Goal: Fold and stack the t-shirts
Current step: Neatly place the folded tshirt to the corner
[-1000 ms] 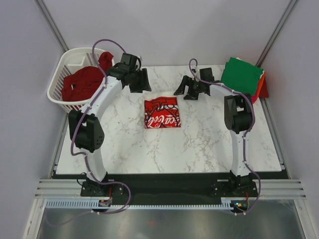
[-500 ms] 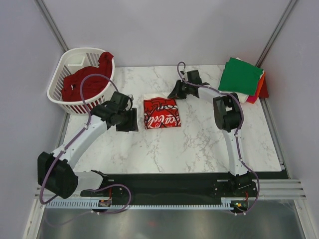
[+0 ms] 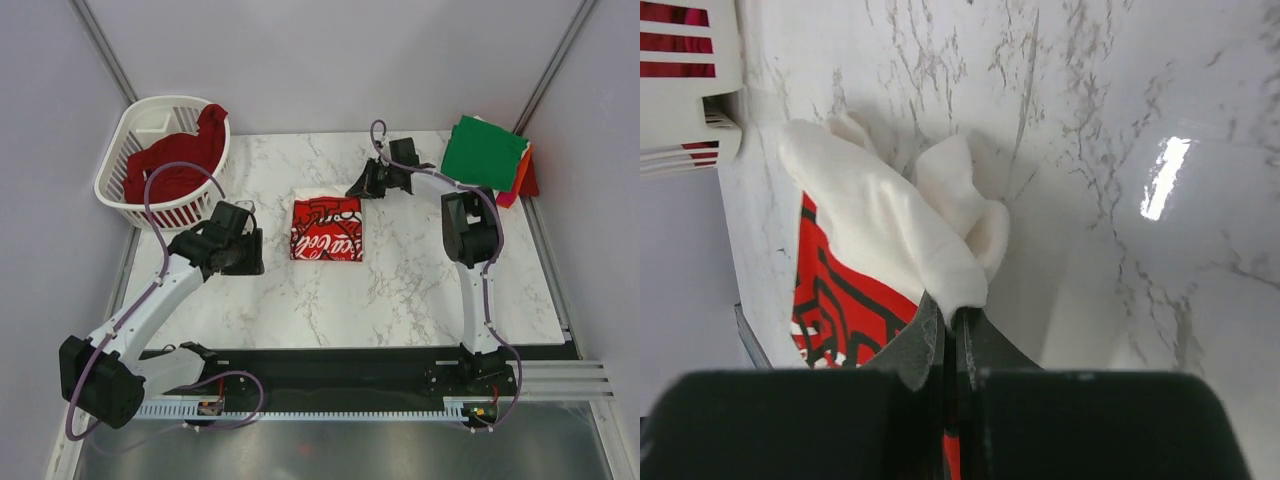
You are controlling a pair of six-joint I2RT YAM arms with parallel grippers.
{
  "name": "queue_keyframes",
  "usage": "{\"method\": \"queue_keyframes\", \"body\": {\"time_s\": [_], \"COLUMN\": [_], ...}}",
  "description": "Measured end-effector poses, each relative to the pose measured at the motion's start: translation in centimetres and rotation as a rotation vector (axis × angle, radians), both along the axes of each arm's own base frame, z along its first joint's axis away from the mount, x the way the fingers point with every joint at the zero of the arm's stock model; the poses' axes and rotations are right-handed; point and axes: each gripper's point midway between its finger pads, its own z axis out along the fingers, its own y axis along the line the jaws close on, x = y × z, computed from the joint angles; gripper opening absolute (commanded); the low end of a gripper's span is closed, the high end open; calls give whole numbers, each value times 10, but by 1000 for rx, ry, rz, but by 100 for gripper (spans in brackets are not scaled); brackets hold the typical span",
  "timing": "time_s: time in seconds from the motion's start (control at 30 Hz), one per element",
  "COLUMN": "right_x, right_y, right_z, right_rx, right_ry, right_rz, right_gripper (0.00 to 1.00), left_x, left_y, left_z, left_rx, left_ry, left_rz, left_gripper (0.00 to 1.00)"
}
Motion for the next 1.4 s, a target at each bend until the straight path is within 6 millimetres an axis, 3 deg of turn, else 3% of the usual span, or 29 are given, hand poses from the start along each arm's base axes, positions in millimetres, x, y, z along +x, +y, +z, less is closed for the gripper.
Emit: {"method": "queue_keyframes", "body": {"time_s": [0.13,0.23,0.33,0.57,0.83,1.0,1.13,1.27,1.4], "right_x": [9,28,45,61,83,95,96,89,75], "right_y": [-28,-50,-71,-110,-163,-226,-299,-382,-452], "right_z": [41,76,100,129,205,238,247,237,200], "right_rx": [-8,-32,-65,-151,-169,-174,-179,-181,-203], "right_ry": [-51,-128,-189,-228,-363,-423,-419,-374,-281], "right_rz": [-35,-66,-102,-175,-272,-386,-523,-681,-818], "right_gripper": [0,0,0,0,0,0,0,0,0], "left_x": [-3,-2,-2,-2,1,2,0,0,0], "left_y": [6,7,7,9,7,6,6,6,6], "left_z": [9,15,15,11,11,8,1,-2,-4], "left_rx": [-2,-9,-6,0,-5,-1,9,14,16], "left_ry": [-52,-81,-83,-77,-87,-77,-55,-45,-40], "left_rz": [13,17,19,21,21,20,17,17,17], "left_gripper": [56,56,56,56,56,56,56,56,56]}}
